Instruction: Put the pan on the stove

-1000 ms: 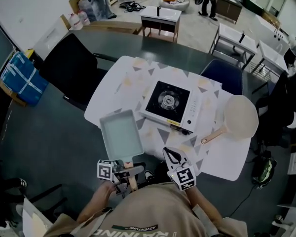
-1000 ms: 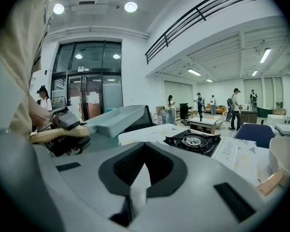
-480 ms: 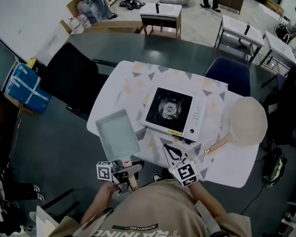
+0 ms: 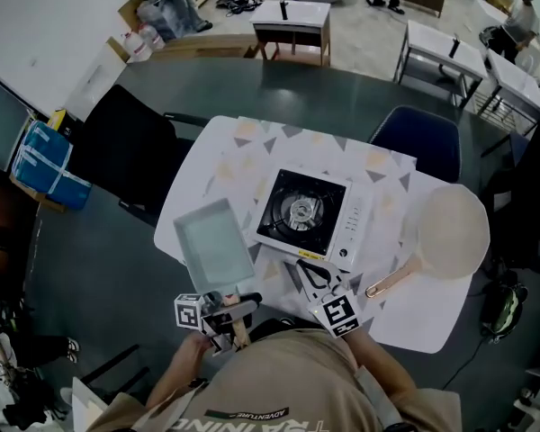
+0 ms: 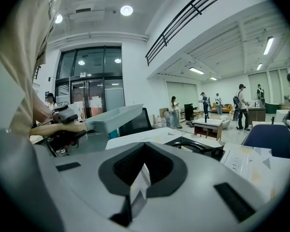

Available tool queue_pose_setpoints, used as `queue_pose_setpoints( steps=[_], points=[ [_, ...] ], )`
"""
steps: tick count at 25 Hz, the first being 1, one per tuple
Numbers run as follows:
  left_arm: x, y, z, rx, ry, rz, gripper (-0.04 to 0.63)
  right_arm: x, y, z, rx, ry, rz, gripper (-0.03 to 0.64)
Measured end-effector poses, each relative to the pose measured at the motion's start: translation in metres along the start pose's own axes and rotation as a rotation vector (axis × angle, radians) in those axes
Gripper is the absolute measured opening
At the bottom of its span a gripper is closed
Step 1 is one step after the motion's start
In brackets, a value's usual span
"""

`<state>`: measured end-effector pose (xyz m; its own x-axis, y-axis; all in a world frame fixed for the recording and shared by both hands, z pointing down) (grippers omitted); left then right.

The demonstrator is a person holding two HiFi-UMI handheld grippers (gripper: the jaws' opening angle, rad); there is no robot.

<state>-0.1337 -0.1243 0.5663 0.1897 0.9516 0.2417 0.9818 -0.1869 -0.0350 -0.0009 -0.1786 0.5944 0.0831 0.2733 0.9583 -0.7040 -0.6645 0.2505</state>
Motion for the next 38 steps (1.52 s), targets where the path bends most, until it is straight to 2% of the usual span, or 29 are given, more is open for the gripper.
queue_pose_setpoints(
  steps=[14, 18, 27, 38],
  points=[
    [-0.021, 0.016, -0.008, -0.007, -0.008, -0.142, 0.115, 0.000, 0.003, 0.015, 0.080, 0.049, 0.004, -0.002],
    [-0.044, 0.018, -0.015, 0.010, 0.007, -0.201, 0.115, -0.002, 0.009, 0.021, 0.161, 0.055, 0.008, -0.002],
    [-0.079, 0.035, -0.019, 0.104, 0.007, -0.371, 0.115, -0.017, 0.013, 0.028, 0.338, 0.078, 0.022, -0.002],
    [-0.091, 0.059, -0.027, 0.147, -0.031, -0.507, 0.115, -0.017, -0.007, 0.027, 0.529, 0.130, 0.023, -0.002]
  ],
)
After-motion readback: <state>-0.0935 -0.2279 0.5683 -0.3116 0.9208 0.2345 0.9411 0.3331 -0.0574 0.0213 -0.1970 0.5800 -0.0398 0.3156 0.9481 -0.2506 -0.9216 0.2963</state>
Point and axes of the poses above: the fingertips, and each gripper's own axes: y forward along the fingers, z to its right, x out of its underside, the point moved 2 cm from there along -y, backward along the fingers, and after that the axes turned 8 degrees about -x, right-handed, at the moved point
